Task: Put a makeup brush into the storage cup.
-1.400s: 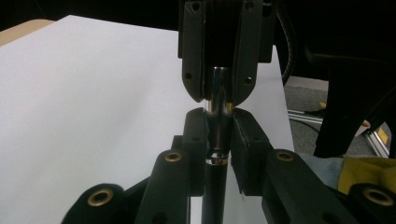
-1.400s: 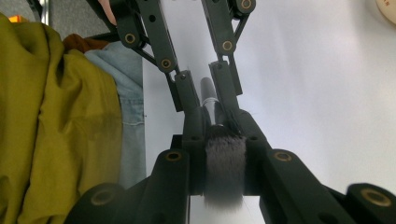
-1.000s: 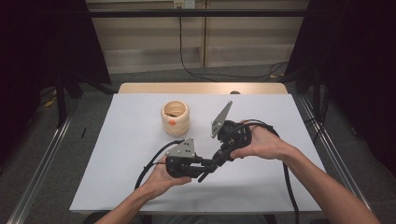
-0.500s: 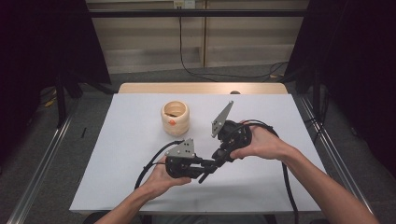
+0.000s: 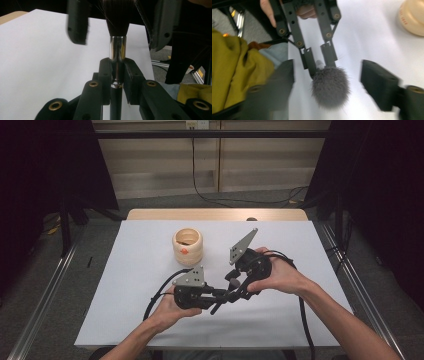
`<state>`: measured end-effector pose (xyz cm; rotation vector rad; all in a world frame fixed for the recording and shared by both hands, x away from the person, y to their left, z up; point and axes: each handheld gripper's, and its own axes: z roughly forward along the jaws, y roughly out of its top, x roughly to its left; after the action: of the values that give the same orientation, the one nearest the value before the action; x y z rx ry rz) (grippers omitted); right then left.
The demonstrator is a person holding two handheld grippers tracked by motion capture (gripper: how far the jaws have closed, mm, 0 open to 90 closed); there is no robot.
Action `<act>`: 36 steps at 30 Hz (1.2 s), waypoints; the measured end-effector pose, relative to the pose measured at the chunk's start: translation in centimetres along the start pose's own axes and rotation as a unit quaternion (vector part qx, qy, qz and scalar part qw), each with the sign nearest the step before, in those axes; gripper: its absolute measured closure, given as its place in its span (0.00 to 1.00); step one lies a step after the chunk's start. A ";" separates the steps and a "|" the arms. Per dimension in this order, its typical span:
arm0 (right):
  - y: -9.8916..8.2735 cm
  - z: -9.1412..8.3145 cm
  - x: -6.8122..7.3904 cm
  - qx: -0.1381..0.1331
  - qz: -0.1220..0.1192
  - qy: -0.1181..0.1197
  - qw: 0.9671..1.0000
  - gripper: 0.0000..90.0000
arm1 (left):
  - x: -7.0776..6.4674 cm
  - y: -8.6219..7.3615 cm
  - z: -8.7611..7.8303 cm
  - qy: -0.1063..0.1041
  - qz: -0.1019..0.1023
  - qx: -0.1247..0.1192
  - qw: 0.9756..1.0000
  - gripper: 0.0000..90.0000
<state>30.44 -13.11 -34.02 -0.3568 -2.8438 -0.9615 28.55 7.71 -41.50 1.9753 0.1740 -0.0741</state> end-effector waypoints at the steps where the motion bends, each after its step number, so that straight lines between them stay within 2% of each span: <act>1: -0.1 0.0 0.0 -0.005 0.001 -0.004 1.000 0.24 | 0.0 0.0 0.0 0.001 0.000 0.001 1.000 0.87; 3: -0.2 0.1 0.1 -0.020 0.009 -0.012 1.000 0.16 | 0.0 -0.1 0.0 0.000 -0.001 0.002 1.000 0.87; 6: -0.7 0.2 0.1 -0.053 0.016 -0.016 0.998 0.12 | 0.0 -0.3 0.0 0.002 -0.001 0.007 1.000 0.87; 8: -0.9 0.2 0.2 -0.074 0.023 -0.023 0.997 0.05 | 0.1 -0.4 -0.1 0.004 -0.002 0.005 1.000 0.87; 13: -1.8 0.2 0.1 -0.103 0.031 -0.037 0.994 0.03 | 0.3 -0.5 -0.5 0.011 -0.006 0.005 1.000 0.87; 15: -2.2 0.3 0.0 -0.118 0.042 -0.043 0.991 0.03 | 0.3 -0.6 -0.6 0.013 -0.008 0.004 1.000 0.87; 19: -2.9 0.3 0.0 -0.143 0.047 -0.053 0.987 0.02 | 0.5 -0.9 -0.9 0.017 -0.013 0.006 1.000 0.87; 24: -4.1 0.1 0.1 -0.176 0.056 -0.073 0.980 0.02 | 0.5 -1.0 -1.4 0.024 -0.016 0.001 1.000 0.87; 28: -5.0 -0.1 0.2 -0.203 0.059 -0.074 0.974 0.01 | 0.5 -1.0 -1.7 0.027 -0.018 0.001 0.999 0.87; 32: -5.7 -0.3 0.3 -0.208 0.073 -0.089 0.971 0.02 | 0.5 -0.9 -2.1 0.031 -0.020 -0.005 0.999 0.87; 34: -6.1 -0.3 0.5 -0.219 0.078 -0.106 0.967 0.02 | 0.5 -0.9 -2.3 0.032 -0.022 -0.007 0.999 0.87; 36: -6.5 -0.3 0.8 -0.220 0.082 -0.117 0.965 0.03 | 0.6 -0.9 -2.4 0.036 -0.025 -0.012 0.999 0.87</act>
<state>27.99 -18.14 -37.44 -0.7830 -2.7105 -1.6064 28.91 10.31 -41.41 1.9519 0.2703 -0.0341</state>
